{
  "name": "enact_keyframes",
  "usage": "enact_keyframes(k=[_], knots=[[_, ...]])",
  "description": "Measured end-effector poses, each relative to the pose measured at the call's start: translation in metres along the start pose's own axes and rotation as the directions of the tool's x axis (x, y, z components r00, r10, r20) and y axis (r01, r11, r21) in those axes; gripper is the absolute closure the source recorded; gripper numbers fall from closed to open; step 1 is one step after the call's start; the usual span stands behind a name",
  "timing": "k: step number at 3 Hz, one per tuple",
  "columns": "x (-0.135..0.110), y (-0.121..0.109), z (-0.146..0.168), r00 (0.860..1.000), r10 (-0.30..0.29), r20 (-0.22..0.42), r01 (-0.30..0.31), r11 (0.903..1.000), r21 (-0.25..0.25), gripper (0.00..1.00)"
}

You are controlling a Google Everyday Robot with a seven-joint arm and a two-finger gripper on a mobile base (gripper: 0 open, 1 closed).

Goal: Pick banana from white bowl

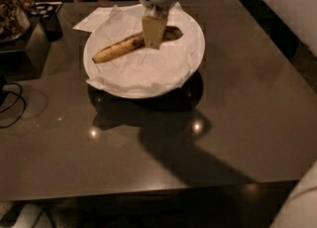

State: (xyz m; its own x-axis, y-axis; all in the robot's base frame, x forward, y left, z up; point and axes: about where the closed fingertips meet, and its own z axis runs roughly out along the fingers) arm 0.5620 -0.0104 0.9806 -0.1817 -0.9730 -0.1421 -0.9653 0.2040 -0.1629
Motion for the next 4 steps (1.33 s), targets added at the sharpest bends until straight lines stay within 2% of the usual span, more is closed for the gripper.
enact_keyframes(k=[1, 2, 3, 4], knots=[[-0.006, 0.002, -0.016, 1.0, -0.014, 0.006, 0.014, 0.9993, 0.034, 1.0], [-0.006, 0.002, -0.016, 1.0, -0.015, 0.006, 0.014, 0.9993, 0.035, 1.0], [-0.014, 0.0, -0.018, 0.999, -0.02, 0.043, 0.018, 0.9985, 0.052, 1.0], [-0.009, 0.012, -0.024, 0.995, 0.009, 0.098, -0.015, 0.9984, 0.055, 1.0]])
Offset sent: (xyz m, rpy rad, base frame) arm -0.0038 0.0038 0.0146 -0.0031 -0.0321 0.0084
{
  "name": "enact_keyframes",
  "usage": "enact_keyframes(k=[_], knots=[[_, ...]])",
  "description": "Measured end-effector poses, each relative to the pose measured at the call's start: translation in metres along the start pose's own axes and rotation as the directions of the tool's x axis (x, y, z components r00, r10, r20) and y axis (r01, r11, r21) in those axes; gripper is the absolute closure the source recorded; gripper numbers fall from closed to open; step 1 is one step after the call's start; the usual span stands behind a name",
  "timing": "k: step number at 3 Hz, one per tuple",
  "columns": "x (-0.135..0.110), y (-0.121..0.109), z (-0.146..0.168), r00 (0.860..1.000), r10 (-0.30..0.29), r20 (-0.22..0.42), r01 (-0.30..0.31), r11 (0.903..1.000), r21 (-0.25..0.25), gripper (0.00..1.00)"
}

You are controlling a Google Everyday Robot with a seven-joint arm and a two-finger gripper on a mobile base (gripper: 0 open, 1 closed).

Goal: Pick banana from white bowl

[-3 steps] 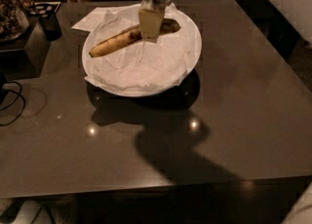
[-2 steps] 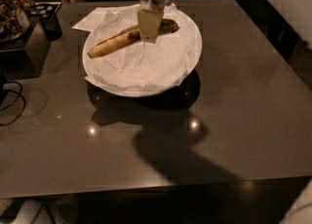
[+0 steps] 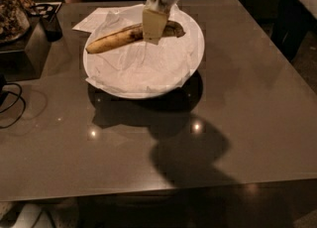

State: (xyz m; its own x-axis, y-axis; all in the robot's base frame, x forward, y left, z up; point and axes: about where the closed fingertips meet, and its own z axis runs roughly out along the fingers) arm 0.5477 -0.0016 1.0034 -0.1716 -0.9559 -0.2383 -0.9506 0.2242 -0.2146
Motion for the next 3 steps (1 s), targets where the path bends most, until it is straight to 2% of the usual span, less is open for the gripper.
enact_keyframes(k=[1, 2, 3], knots=[[0.007, 0.013, -0.008, 0.999, 0.033, 0.034, -0.033, 0.9994, 0.003, 1.0], [0.026, 0.05, -0.018, 0.993, 0.105, 0.056, -0.104, 0.9945, -0.012, 1.0], [0.026, 0.05, -0.018, 0.993, 0.105, 0.056, -0.104, 0.9945, -0.012, 1.0]])
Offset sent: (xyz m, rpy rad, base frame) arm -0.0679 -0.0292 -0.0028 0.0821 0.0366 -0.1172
